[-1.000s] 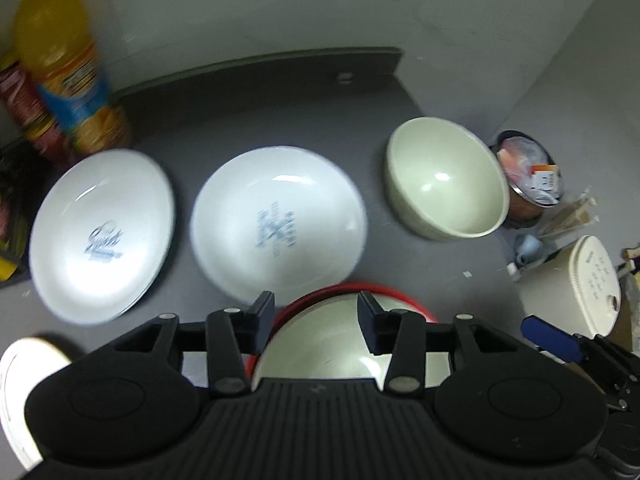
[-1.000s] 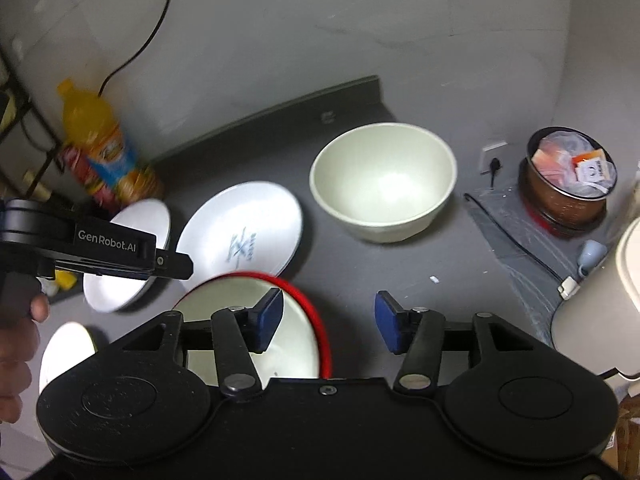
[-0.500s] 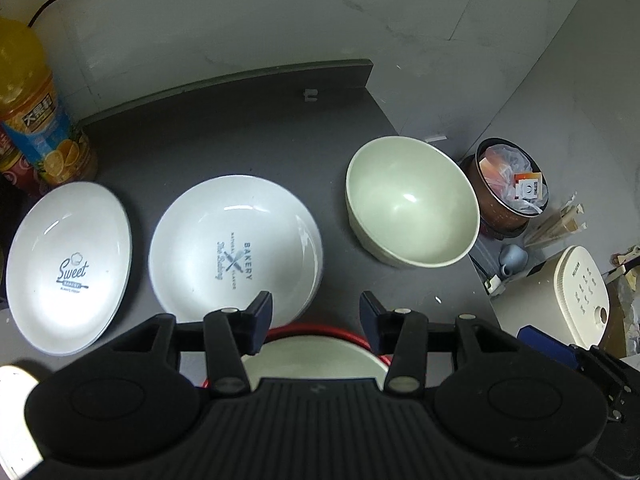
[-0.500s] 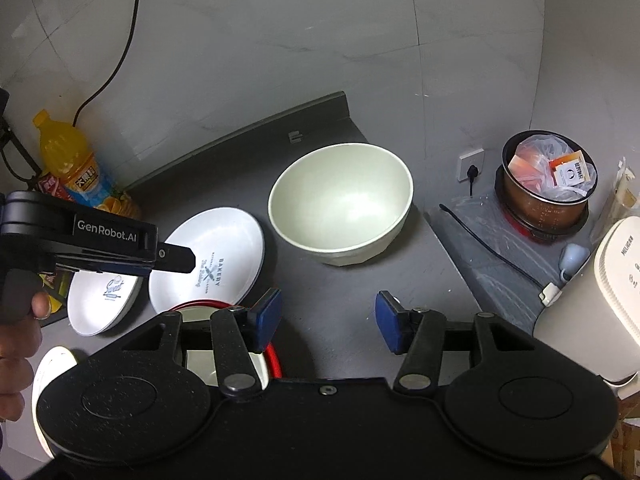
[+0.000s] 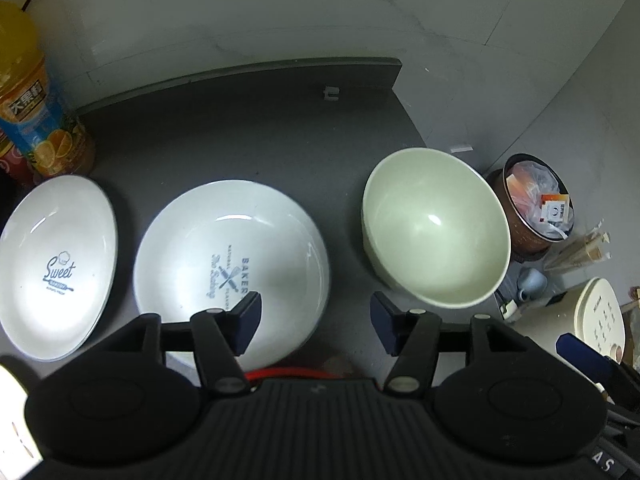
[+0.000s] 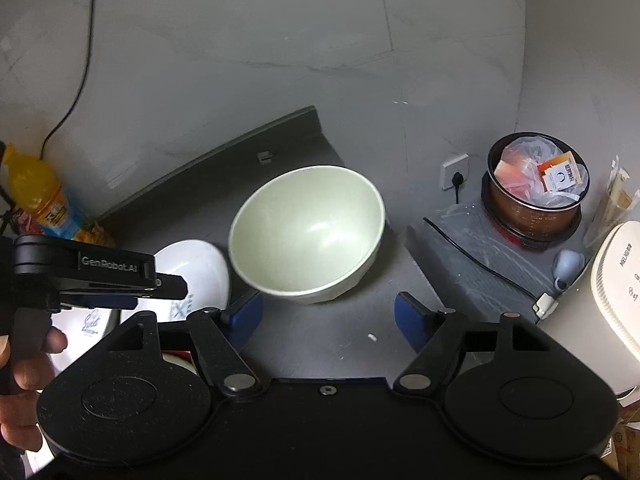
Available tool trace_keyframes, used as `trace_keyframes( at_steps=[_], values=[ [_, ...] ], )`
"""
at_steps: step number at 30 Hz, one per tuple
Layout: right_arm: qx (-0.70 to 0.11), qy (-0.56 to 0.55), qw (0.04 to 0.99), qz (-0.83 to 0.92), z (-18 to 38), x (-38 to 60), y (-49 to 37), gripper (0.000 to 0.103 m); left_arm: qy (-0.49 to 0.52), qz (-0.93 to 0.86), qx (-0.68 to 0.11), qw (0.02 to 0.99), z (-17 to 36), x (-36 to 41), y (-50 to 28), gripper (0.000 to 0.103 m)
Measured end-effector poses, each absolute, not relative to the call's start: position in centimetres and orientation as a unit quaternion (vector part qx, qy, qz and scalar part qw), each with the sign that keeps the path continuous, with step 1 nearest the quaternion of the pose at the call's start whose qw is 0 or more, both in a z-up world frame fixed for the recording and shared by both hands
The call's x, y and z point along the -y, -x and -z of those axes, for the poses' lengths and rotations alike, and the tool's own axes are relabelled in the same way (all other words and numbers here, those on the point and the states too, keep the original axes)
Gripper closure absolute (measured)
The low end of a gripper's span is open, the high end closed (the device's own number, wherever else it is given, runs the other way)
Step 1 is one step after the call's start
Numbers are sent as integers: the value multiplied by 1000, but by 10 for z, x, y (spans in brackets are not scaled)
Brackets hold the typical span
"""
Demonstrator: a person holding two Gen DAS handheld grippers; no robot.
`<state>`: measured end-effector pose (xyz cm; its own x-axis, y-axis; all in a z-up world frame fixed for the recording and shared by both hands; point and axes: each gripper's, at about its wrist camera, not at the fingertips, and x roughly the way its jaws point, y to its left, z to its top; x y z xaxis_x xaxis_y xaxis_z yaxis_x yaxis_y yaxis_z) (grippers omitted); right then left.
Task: Organize plates and bowls
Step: 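Open both grippers and move them to the smaller cream bowl, then close both grippers on the smaller cream bowl's rim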
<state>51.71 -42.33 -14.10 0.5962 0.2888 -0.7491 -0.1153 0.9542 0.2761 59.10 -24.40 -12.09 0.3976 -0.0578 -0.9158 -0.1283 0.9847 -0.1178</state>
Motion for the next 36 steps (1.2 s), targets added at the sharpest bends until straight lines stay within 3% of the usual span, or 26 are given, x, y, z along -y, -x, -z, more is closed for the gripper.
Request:
trace_keyframes(
  at_steps=[10, 24, 27, 30, 31, 32, 36],
  values=[
    [-454, -134, 878, -78, 160, 428, -549, 32, 82, 0, -544, 835, 134, 265, -616, 44],
    [-495, -185, 848, -42, 205, 430, -583, 42, 90, -3, -559, 824, 181, 280, -643, 44],
    [-500, -197, 842, -41, 210, 426, -587, 49, 90, -3, -561, 823, 190, 281, -643, 50],
    [-503, -203, 839, -53, 214, 420, -591, 64, 108, 7, -558, 823, 192, 278, -642, 78],
    [-502, -204, 838, -57, 213, 418, -592, 74, 124, 13, -558, 820, 193, 275, -641, 84],
    [-501, -204, 839, -61, 213, 415, -593, 80, 129, 18, -557, 820, 193, 275, -641, 85],
    [-505, -187, 841, -55, 208, 406, -591, 82, 112, 5, -560, 821, 188, 277, -636, 87]
  ],
)
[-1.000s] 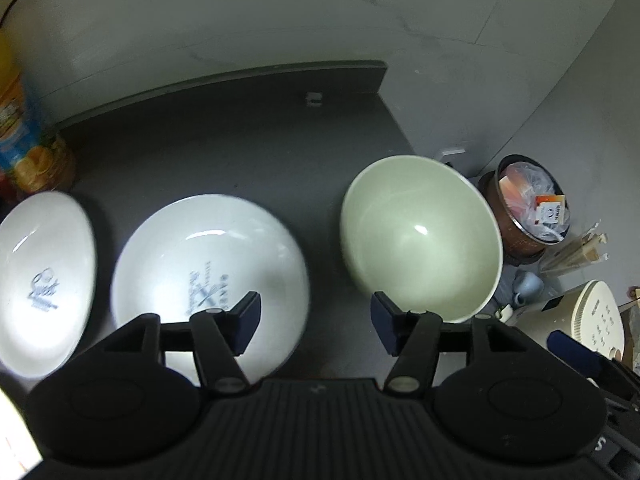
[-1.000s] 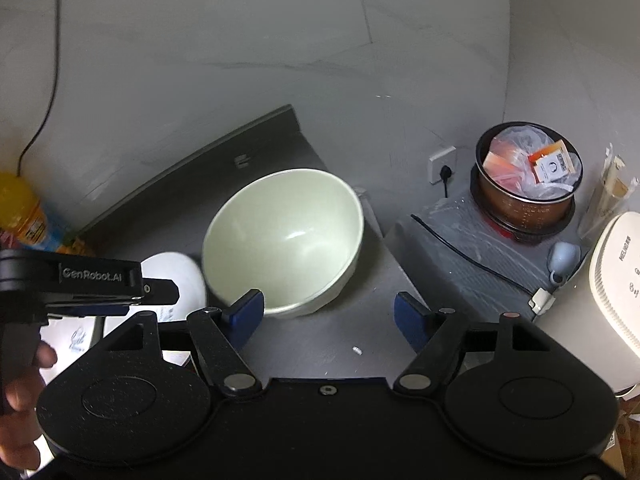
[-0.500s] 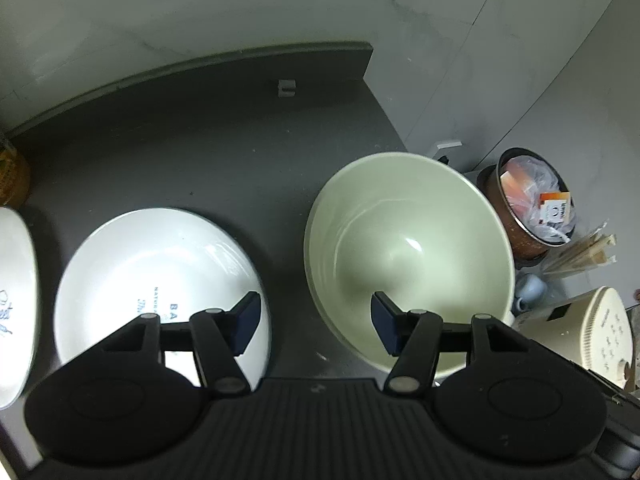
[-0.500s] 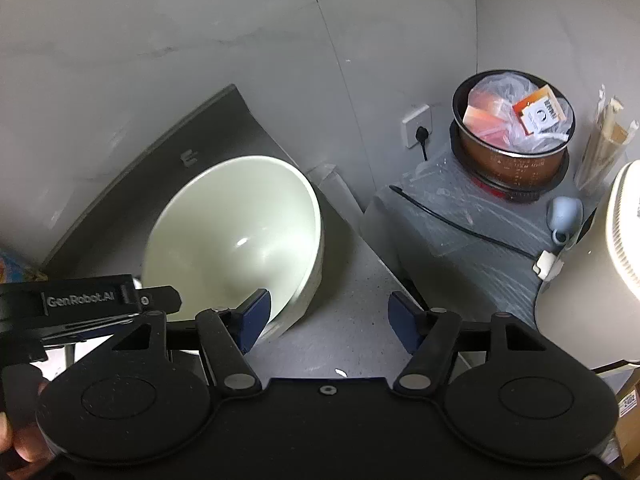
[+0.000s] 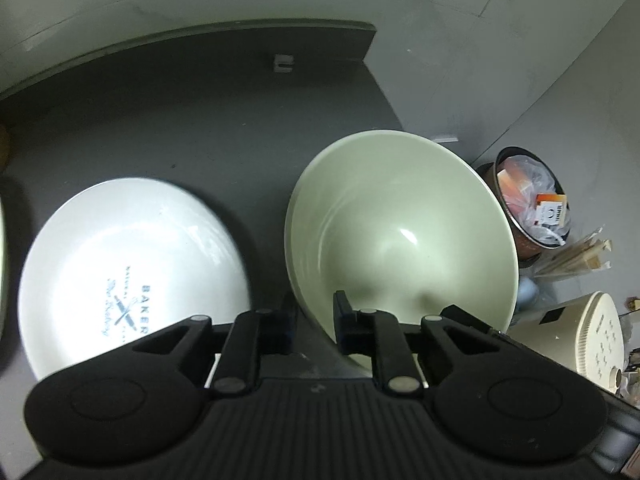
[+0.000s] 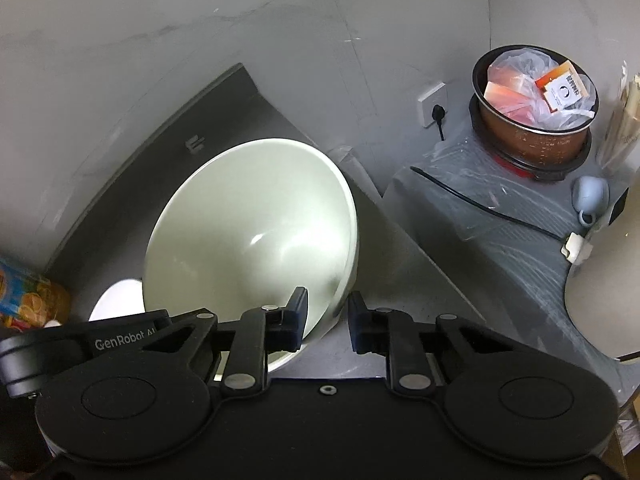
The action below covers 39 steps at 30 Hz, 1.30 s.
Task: Organize plates and bowls
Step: 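Close both grippers on the smaller cream bowl's rim, then carry the smaller cream bowl and lower it into the large cream bowl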
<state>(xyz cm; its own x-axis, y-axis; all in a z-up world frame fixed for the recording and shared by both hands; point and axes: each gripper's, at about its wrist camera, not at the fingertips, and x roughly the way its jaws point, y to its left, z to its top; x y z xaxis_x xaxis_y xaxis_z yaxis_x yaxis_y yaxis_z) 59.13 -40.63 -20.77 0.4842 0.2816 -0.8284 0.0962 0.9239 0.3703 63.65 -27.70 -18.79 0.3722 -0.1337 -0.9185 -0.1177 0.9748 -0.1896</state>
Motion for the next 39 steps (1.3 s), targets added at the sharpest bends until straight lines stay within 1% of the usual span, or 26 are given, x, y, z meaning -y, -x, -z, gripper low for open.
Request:
trace_keyframes(
  at_steps=[12, 32, 39],
  values=[
    [-487, -217, 844, -52, 185, 407, -570, 82, 119, 6, -551, 826, 160, 264, -618, 87],
    [-448, -180, 868, -116, 128, 369, -522, 82, 136, -12, -510, 849, 104, 212, -555, 87],
    [-448, -195, 863, -133, 118, 362, -505, 82, 142, -12, -501, 854, 91, 195, -529, 86]
  ],
)
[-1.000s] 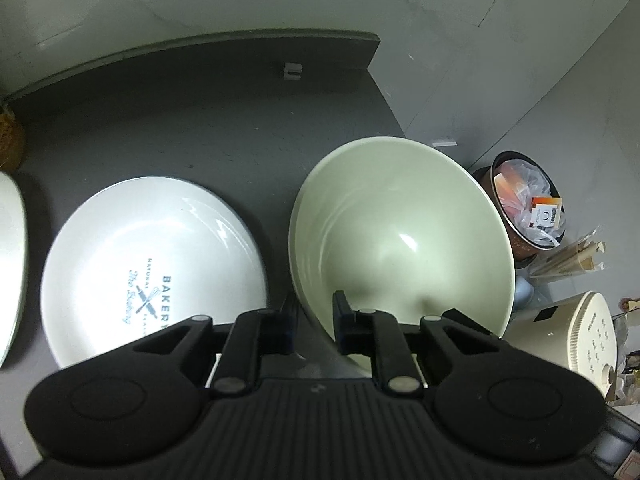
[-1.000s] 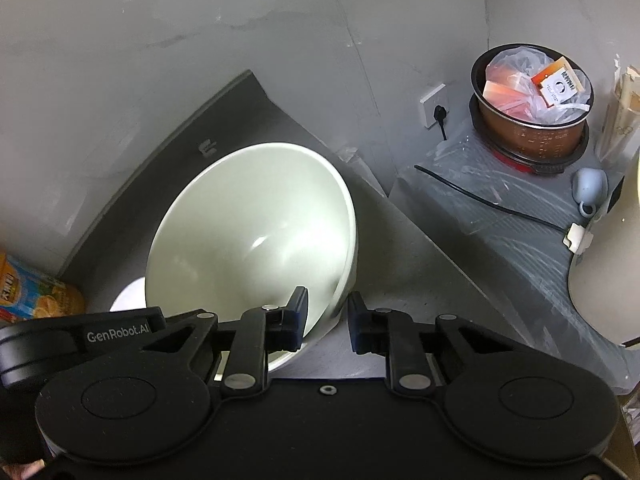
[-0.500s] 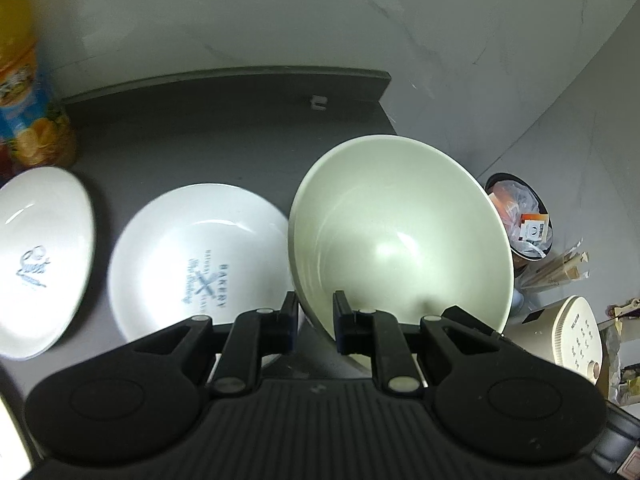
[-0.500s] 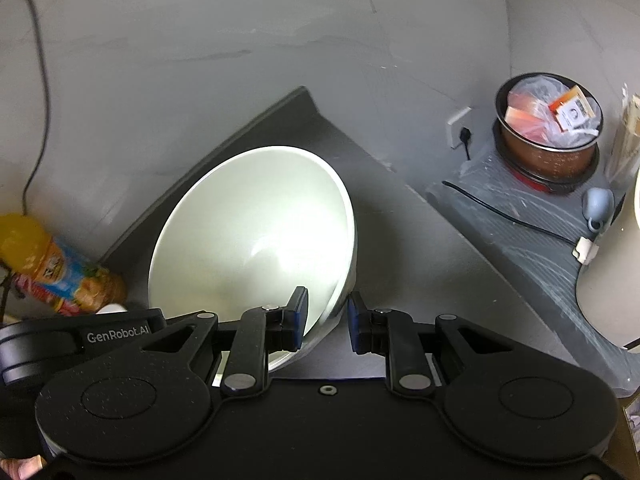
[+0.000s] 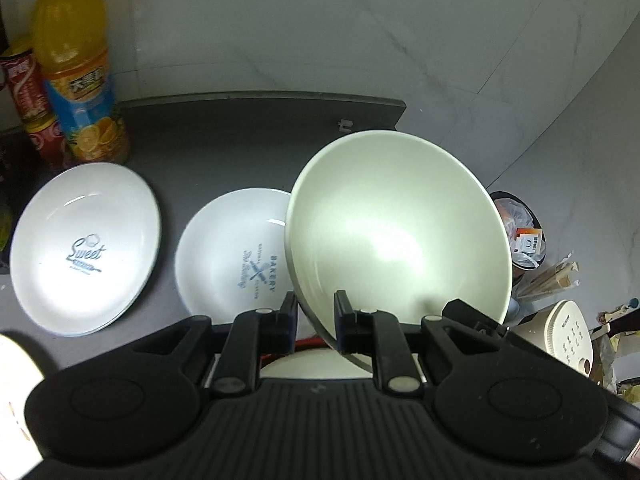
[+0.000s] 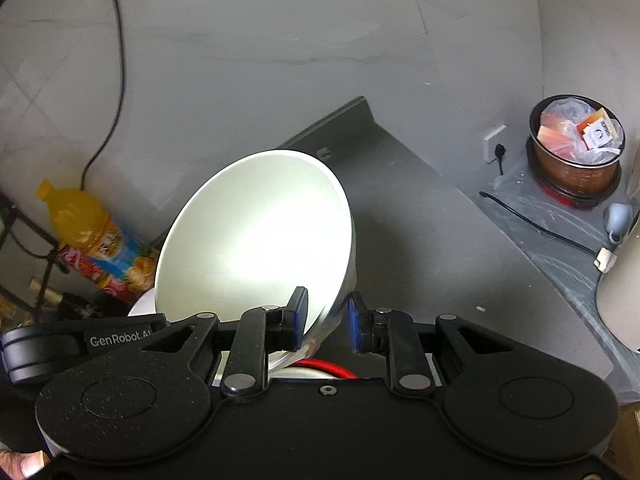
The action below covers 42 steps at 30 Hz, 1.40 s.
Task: Organize plates and bowls
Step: 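Carry the smaller cream bowl and lower it into the large cream bowl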
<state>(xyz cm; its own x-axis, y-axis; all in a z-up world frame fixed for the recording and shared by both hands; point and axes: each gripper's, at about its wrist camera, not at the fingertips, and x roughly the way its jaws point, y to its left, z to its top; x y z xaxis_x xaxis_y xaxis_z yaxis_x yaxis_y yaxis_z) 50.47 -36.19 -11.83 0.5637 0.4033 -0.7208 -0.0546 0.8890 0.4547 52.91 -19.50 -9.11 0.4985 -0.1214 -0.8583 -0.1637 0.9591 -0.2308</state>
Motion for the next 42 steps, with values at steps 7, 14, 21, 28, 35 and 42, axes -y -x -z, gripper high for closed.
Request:
trace_keyframes(
  at_steps=[7, 14, 21, 28, 35, 42],
  values=[
    [-445, -181, 864, -152, 109, 350, -487, 82, 151, -16, -503, 851, 85, 181, -502, 85],
    [-445, -169, 863, -168, 104, 350, -469, 82, 159, -15, -500, 851, 82, 177, -478, 85],
    [-457, -161, 858, -173, 108, 351, -457, 81, 164, -13, -507, 846, 84, 178, -462, 85],
    [-466, -146, 854, -179, 112, 352, -448, 81, 171, -8, -516, 839, 92, 180, -450, 85],
    [-479, -126, 850, -179, 120, 352, -439, 80, 179, -10, -527, 831, 106, 183, -437, 85],
    [-493, -111, 844, -181, 127, 349, -433, 77, 190, -13, -537, 822, 117, 182, -430, 85]
  ],
)
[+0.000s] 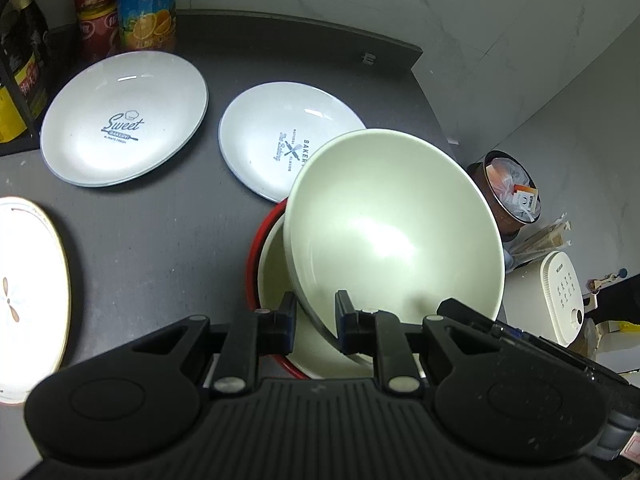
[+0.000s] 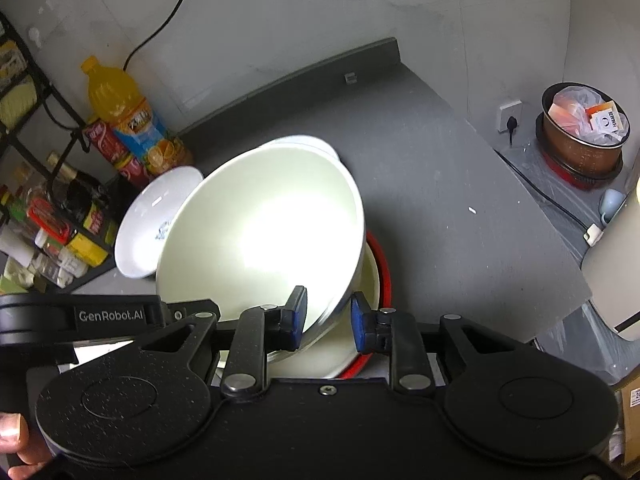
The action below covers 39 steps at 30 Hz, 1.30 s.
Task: Organize plates and bowls
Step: 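Carry the smaller cream bowl and lower it into the large cream bowl, then open both grippers and withdraw from the bowl stack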
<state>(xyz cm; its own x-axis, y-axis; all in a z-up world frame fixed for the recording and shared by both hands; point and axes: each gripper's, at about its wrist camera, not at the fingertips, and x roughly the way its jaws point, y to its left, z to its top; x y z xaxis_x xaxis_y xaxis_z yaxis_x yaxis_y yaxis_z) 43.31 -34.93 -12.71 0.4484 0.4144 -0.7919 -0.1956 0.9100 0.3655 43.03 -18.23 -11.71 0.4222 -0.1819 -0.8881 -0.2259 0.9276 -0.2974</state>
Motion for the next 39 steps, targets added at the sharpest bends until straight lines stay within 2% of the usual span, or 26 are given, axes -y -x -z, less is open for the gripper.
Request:
trace_keyframes(
  at_steps=[14, 23, 26, 28, 29, 34, 39],
  values=[
    [-514, -72, 834, -187, 137, 344, -425, 71, 205, -22, -535, 819, 129, 173, -421, 84],
    [-490, -76, 849, -183, 118, 351, -424, 71, 203, -24, -531, 822, 119, 162, -420, 83],
    [-487, -80, 850, -182, 112, 349, -424, 68, 201, -28, -531, 823, 114, 156, -419, 75],
    [-480, -80, 854, -184, 107, 346, -422, 54, 195, -35, -532, 824, 109, 152, -419, 61],
    [-476, -79, 856, -187, 104, 344, -422, 49, 192, -37, -531, 825, 106, 149, -419, 57],
    [-474, -86, 854, -197, 97, 332, -425, 49, 182, -49, -522, 832, 95, 131, -409, 36],
    [-476, -76, 850, -212, 93, 309, -423, 43, 176, -68, -525, 830, 91, 109, -398, 33]
  ],
)
